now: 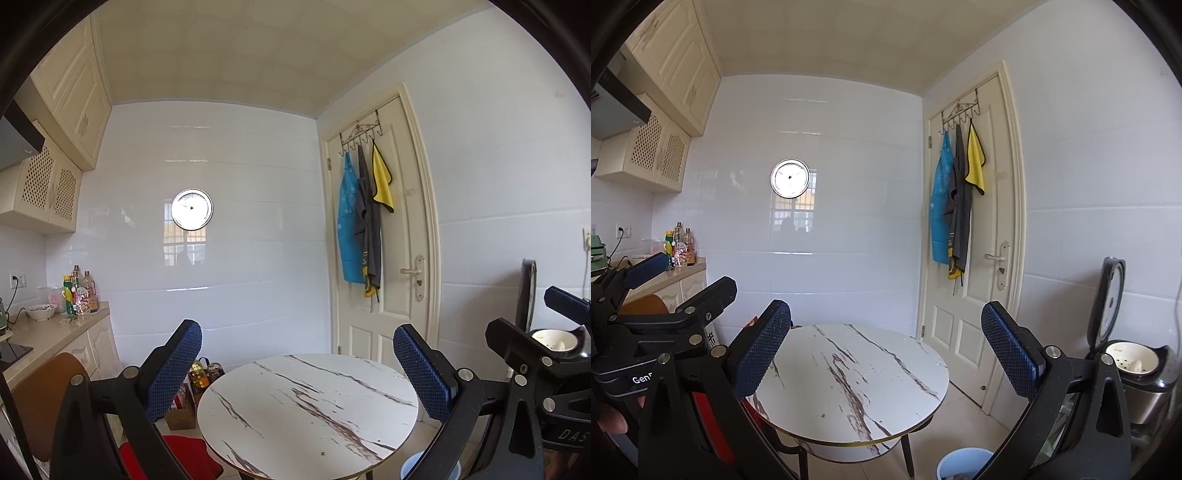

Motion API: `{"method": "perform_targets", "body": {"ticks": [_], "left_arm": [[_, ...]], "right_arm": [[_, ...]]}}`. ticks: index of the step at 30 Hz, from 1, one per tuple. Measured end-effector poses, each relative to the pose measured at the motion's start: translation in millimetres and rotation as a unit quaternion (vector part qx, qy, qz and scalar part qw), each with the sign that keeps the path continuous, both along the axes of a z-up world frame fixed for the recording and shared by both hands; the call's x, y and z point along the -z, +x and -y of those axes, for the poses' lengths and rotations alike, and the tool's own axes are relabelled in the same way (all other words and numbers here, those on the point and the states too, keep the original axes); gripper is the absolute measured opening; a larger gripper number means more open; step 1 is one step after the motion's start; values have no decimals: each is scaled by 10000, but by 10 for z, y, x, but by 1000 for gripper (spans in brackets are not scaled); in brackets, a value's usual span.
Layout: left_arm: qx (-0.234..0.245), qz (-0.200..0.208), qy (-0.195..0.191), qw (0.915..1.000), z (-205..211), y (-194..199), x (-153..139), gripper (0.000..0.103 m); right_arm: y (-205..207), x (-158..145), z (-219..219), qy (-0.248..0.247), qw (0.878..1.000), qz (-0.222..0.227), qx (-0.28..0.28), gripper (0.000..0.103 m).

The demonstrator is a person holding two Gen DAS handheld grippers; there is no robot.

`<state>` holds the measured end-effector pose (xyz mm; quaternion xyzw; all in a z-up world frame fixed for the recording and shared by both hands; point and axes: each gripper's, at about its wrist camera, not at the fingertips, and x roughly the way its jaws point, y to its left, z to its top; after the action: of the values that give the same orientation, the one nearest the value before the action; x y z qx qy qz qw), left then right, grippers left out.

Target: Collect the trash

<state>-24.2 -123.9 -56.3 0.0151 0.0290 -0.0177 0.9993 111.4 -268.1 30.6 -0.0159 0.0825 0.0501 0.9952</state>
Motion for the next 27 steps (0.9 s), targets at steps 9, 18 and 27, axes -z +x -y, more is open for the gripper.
{"method": "perform_targets", "body": {"ticks": [9, 18, 27], "left_arm": [[-17, 22, 20, 10000, -13, 59, 25, 103], [-37, 29, 70, 10000, -24, 154, 28, 102], [-39, 27, 73, 10000, -40, 169, 58, 102]], "right_arm": [[14, 3, 13, 24, 10000, -10, -11, 103], [38, 28, 32, 40, 10000, -64, -16, 103], [40, 33, 42, 46, 10000, -71, -15, 103]]}}
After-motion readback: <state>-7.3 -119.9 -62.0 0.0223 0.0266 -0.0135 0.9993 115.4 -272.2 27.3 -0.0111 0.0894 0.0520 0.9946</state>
